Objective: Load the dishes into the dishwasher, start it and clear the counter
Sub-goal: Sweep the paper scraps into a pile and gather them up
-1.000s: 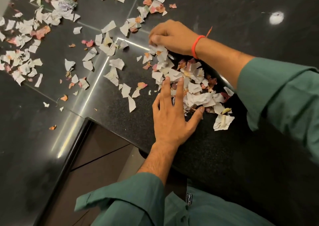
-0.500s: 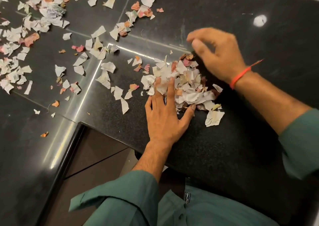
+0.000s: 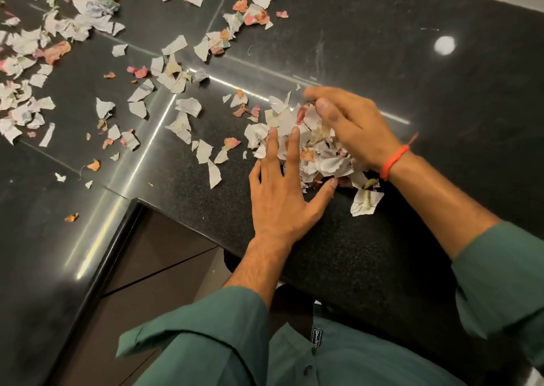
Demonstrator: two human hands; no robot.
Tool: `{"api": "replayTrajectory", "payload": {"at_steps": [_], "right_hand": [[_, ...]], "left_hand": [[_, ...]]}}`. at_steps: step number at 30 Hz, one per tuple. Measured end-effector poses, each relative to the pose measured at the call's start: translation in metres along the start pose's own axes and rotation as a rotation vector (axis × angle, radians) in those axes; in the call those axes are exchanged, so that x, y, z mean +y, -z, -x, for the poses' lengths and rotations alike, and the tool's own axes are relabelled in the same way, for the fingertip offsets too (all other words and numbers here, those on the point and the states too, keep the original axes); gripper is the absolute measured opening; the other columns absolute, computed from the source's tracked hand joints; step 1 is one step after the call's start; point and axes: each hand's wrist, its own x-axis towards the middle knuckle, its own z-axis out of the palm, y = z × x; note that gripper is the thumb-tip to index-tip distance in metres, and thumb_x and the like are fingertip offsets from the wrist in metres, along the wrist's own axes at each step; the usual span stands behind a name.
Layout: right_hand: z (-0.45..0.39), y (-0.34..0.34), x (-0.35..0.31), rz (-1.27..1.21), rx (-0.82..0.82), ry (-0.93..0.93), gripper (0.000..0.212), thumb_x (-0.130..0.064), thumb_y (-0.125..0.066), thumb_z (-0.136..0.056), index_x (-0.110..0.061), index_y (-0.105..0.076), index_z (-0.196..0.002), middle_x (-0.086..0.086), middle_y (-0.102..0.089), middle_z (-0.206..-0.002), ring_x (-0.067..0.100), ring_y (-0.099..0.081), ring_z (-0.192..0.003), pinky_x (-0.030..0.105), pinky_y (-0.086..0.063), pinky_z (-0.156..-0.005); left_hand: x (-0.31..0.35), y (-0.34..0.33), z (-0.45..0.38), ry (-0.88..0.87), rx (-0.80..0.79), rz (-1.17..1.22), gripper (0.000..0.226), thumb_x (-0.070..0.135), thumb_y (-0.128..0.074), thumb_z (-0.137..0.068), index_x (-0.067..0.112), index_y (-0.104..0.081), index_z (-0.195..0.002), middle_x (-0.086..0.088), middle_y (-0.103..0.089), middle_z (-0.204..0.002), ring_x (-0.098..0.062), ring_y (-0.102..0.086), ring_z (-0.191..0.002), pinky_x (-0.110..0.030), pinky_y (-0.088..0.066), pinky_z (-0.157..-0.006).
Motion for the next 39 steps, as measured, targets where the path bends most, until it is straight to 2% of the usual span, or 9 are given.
{"api": "replayTrajectory", "payload": {"at_steps": [3, 13, 17, 24, 27, 30, 33, 36, 39], "right_hand": [[0.020, 0.021, 0.002, -0.006, 0.172, -0.032, 0.044, -0.040, -0.042, -0.105, -0.019, -0.056, -0.141, -0.004, -0.058, -0.140, -0.014, -0.051, -0.119, 0.010, -0.041, -0.100], [0.123, -0.010, 0.024, 0.141, 0.360, -0.177, 0.062, -0.052, -0.038, -0.103, -0.020, -0.031, -0.155, 0.006, -0.036, -0.156, 0.018, -0.036, -0.143, 0.048, -0.037, -0.115], [0.085, -0.047, 0.009, 0.262, 0.384, -0.194, 0.062, -0.056, -0.031, -0.104, -0.023, -0.029, -0.157, 0.006, -0.026, -0.164, 0.020, -0.025, -0.150, 0.047, -0.028, -0.120], [-0.005, -0.071, -0.002, 0.030, 0.432, -0.078, 0.059, -0.056, -0.032, -0.102, -0.023, -0.047, -0.148, 0.003, -0.043, -0.154, 0.014, -0.043, -0.140, 0.041, -0.041, -0.111], [-0.007, -0.069, 0.001, -0.045, 0.486, -0.035, 0.055, -0.051, -0.033, -0.103, -0.019, -0.051, -0.144, 0.002, -0.049, -0.148, 0.011, -0.046, -0.136, 0.033, -0.040, -0.111], [-0.008, -0.068, 0.000, -0.035, 0.526, -0.045, 0.055, -0.052, -0.034, -0.103, -0.017, -0.053, -0.141, 0.002, -0.052, -0.144, 0.010, -0.048, -0.133, 0.031, -0.042, -0.109], [-0.010, -0.071, 0.000, 0.025, 0.513, -0.061, 0.062, -0.061, -0.032, -0.101, -0.019, -0.055, -0.139, 0.001, -0.053, -0.142, 0.013, -0.050, -0.132, 0.036, -0.044, -0.107], [-0.011, -0.073, 0.001, 0.102, 0.501, -0.065, 0.062, -0.065, -0.032, -0.099, -0.023, -0.054, -0.139, -0.001, -0.052, -0.143, 0.015, -0.049, -0.133, 0.044, -0.043, -0.107], [-0.013, -0.074, 0.003, 0.176, 0.482, -0.081, 0.059, -0.063, -0.033, -0.100, -0.024, -0.053, -0.140, -0.001, -0.051, -0.146, 0.015, -0.046, -0.136, 0.043, -0.039, -0.110]], "left_hand": [[0.000, 0.001, 0.000, -0.001, -0.002, 0.015, 0.097, 0.077, -0.043, -0.091, 0.030, -0.001, -0.164, -0.007, 0.003, -0.172, -0.018, -0.006, -0.158, -0.044, -0.017, -0.123], [-0.001, 0.002, 0.001, -0.018, 0.050, 0.086, 0.089, 0.071, -0.041, -0.095, 0.028, -0.004, -0.164, -0.010, -0.001, -0.172, -0.021, -0.017, -0.156, -0.050, -0.024, -0.122], [-0.002, 0.000, 0.002, -0.030, 0.090, 0.099, 0.084, 0.067, -0.037, -0.098, 0.023, -0.010, -0.164, -0.013, -0.007, -0.171, -0.022, -0.017, -0.156, -0.045, -0.025, -0.122], [-0.004, -0.005, -0.001, -0.026, 0.179, 0.152, 0.067, 0.037, -0.044, -0.105, 0.017, -0.017, -0.163, -0.015, -0.019, -0.169, -0.025, -0.023, -0.155, -0.045, -0.036, -0.115], [-0.005, 0.000, 0.000, -0.017, 0.216, 0.246, 0.067, 0.037, -0.048, -0.106, 0.015, -0.021, -0.163, -0.017, -0.020, -0.167, -0.025, -0.028, -0.152, -0.035, -0.036, -0.115], [-0.012, 0.008, 0.008, 0.037, 0.247, 0.392, 0.065, 0.033, -0.054, -0.105, 0.016, -0.025, -0.162, -0.013, -0.020, -0.166, -0.003, -0.014, -0.153, -0.012, -0.018, -0.117], [-0.029, 0.023, 0.015, 0.057, 0.298, 0.416, 0.064, 0.025, -0.062, -0.101, 0.015, -0.035, -0.158, -0.013, -0.027, -0.160, 0.002, -0.018, -0.148, -0.007, -0.016, -0.115], [-0.063, 0.048, 0.004, 0.025, 0.366, 0.376, 0.057, 0.022, -0.065, -0.098, 0.014, -0.046, -0.152, -0.015, -0.037, -0.148, -0.018, -0.037, -0.141, -0.015, -0.029, -0.115], [-0.111, 0.066, -0.026, 0.196, 0.434, 0.309, 0.056, 0.035, -0.057, -0.100, 0.019, -0.044, -0.152, -0.015, -0.034, -0.152, -0.025, -0.035, -0.143, -0.039, -0.032, -0.120]]}}
